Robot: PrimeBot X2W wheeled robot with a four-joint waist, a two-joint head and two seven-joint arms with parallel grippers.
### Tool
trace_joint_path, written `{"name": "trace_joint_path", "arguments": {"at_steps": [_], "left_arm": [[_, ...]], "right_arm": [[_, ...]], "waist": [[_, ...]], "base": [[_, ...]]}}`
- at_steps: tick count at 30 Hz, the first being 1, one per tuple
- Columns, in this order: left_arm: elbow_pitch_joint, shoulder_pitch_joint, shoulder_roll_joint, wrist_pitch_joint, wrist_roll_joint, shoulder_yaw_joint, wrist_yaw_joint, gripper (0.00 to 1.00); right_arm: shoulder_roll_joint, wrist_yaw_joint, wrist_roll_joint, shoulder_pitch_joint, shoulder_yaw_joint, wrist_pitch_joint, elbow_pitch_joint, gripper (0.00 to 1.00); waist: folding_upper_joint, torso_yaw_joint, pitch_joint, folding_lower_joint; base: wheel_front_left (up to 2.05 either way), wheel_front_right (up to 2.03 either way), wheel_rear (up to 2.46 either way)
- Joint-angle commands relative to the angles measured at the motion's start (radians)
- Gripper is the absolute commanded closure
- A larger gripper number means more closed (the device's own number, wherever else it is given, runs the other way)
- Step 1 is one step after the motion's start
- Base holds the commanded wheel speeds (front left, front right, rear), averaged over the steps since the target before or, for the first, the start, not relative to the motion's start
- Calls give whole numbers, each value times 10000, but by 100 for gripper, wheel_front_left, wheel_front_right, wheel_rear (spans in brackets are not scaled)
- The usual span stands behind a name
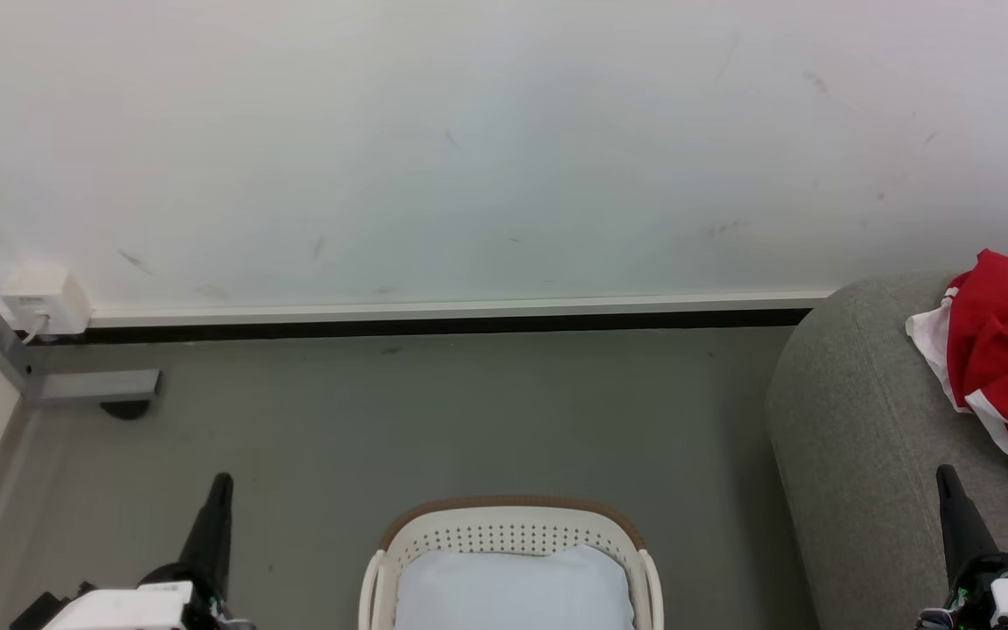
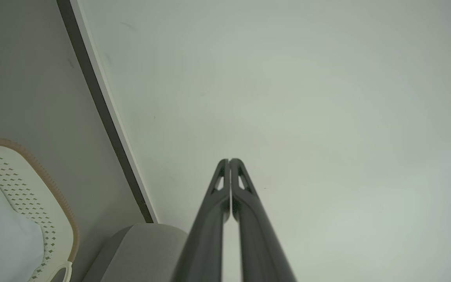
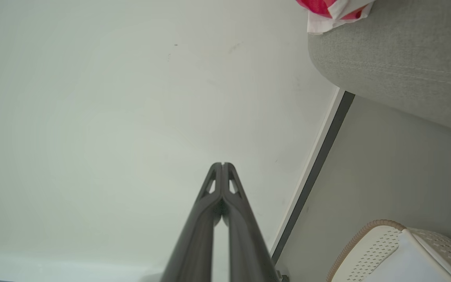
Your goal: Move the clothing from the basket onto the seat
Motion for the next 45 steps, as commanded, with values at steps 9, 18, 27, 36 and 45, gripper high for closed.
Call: {"name": "trace_joint_path", "arguments": {"at_steps": [9, 18, 27, 36, 45], "left_arm": [[-60, -133, 84, 211, -855, 92, -63, 100], [-59, -130, 82, 215, -835, 87, -63, 100], [-60, -129, 81, 214, -835, 88, -63, 100], [-61, -129, 81, 214, -836, 86, -63, 100], [-60, -128, 81, 213, -836, 87, -63, 100]], "right_arm": [[37, -21, 657, -139, -172, 219, 47, 100], [45, -21, 625, -139, -185, 242, 47, 100], [56, -21, 604, -141, -200, 262, 49, 100], [67, -21, 585, -142, -214, 274, 50, 100], [77, -21, 570, -143, -228, 290, 50, 100]], "waist": [[-1, 43, -4, 0], [-1, 45, -4, 0], [-1, 45, -4, 0], [-1, 45, -4, 0], [-1, 45, -4, 0]], "base": [[0, 0, 0], [0, 0, 0], [0, 0, 0], [0, 0, 0], [0, 0, 0]]}}
